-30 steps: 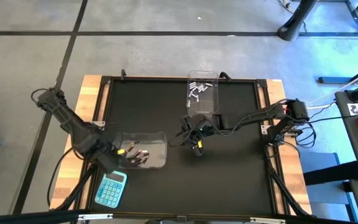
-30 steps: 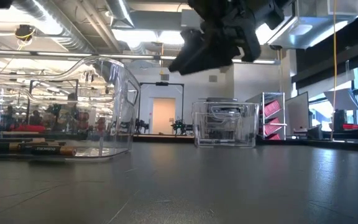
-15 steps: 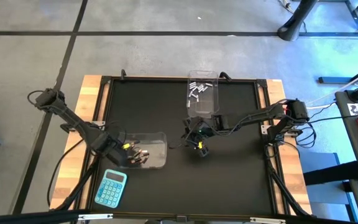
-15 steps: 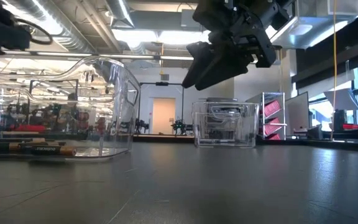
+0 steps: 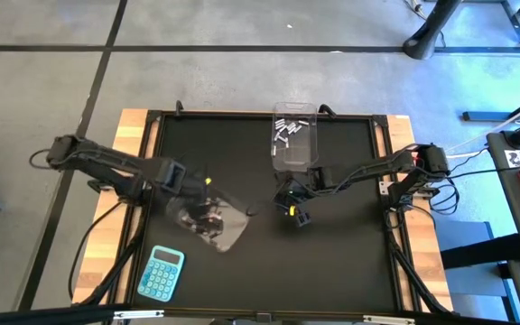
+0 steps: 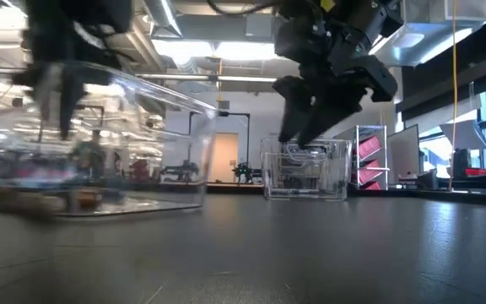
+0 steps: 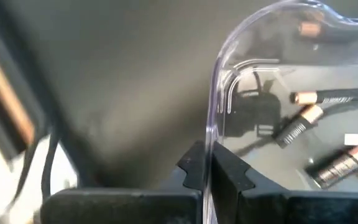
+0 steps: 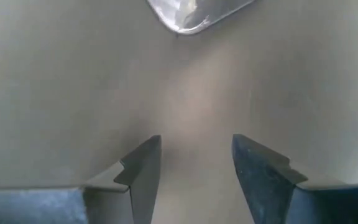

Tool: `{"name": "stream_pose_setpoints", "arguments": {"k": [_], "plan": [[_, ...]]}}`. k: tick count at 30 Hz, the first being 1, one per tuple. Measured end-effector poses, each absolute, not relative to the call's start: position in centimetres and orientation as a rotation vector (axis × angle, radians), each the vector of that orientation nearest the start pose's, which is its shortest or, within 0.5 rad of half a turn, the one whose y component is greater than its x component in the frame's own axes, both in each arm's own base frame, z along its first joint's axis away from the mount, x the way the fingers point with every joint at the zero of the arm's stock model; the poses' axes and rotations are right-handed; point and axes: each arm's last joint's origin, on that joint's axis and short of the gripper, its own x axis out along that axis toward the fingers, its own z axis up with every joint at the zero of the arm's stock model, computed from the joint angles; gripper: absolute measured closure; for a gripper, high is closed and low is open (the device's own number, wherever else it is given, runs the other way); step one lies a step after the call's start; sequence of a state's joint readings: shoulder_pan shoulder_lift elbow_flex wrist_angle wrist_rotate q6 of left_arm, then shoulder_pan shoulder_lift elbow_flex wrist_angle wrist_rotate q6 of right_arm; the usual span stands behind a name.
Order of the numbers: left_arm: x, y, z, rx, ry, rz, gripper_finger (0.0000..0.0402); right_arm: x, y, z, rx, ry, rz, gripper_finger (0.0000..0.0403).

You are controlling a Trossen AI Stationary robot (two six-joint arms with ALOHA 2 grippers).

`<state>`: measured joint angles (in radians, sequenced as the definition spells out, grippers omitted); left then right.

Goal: Sort batteries
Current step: Move the transparent bins to the top center of the table

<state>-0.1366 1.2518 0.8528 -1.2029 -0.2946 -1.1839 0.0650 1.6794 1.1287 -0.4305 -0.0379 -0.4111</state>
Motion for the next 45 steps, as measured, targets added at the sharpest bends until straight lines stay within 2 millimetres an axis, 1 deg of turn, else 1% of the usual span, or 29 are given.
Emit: {"name": "stream_pose_setpoints", "arguments": {"k": [6, 12, 17, 23, 26, 28, 30, 33, 36, 38, 40, 43, 45], "plan": [[20.7, 3.2, 22.2, -0.419, 1.121, 0.823, 0.0398, 33.2, 2.3, 20.5, -0.325, 1.058, 0.274, 0.0204], [22.5, 7.5, 23.0, -0.152, 0.993, 0.686, 0.0398, 32.4, 2.2, 20.2, -0.257, 1.157, 0.248, 0.0204], [23.4, 10.2, 22.7, 0.073, 0.993, 0.626, 0.0399, 31.7, 2.2, 20.3, -0.199, 1.216, 0.216, 0.0204], [24.8, 12.7, 21.2, 0.237, 1.002, 0.569, 0.0394, 31.5, 3.2, 20.5, -0.166, 1.209, 0.214, 0.0204], [25.7, 13.5, 20.3, 0.286, 1.014, 0.536, 0.0394, 31.7, 3.8, 20.6, -0.151, 1.189, 0.206, 0.0204], [26.4, 13.8, 20.0, 0.323, 1.023, 0.514, 0.0393, 31.9, 4.2, 20.7, -0.155, 1.163, 0.2, 0.0204], [26.9, 14.1, 20.0, 0.369, 1.036, 0.488, 0.0388, 32.3, 4.6, 21.0, -0.164, 1.101, 0.195, 0.0204], [27.5, 14.4, 20.0, 0.413, 1.052, 0.464, 0.0365, 33.2, 5.1, 21.4, -0.17, 0.997, 0.206, 0.0204], [27.6, 14.5, 20.2, 0.43, 1.05, 0.459, 0.0324, 33.8, 5.2, 21.7, -0.204, 0.926, 0.228, 0.0204], [27.6, 14.4, 20.7, 0.434, 1.039, 0.463, 0.0294, 34.2, 5.3, 22.0, -0.225, 0.862, 0.237, 0.0204], [27.4, 14.4, 21.7, 0.437, 1.015, 0.472, 0.0267, 34.7, 5.3, 22.4, -0.24, 0.801, 0.241, 0.0204], [27.2, 13.9, 23.9, 0.43, 0.944, 0.508, 0.0238, 35.3, 5.5, 23.1, -0.277, 0.7, 0.264, 0.0204], [26.6, 13.2, 25.5, 0.421, 0.908, 0.544, 0.0228, 35.7, 5.5, 23.6, -0.302, 0.626, 0.268, 0.0204]]}}
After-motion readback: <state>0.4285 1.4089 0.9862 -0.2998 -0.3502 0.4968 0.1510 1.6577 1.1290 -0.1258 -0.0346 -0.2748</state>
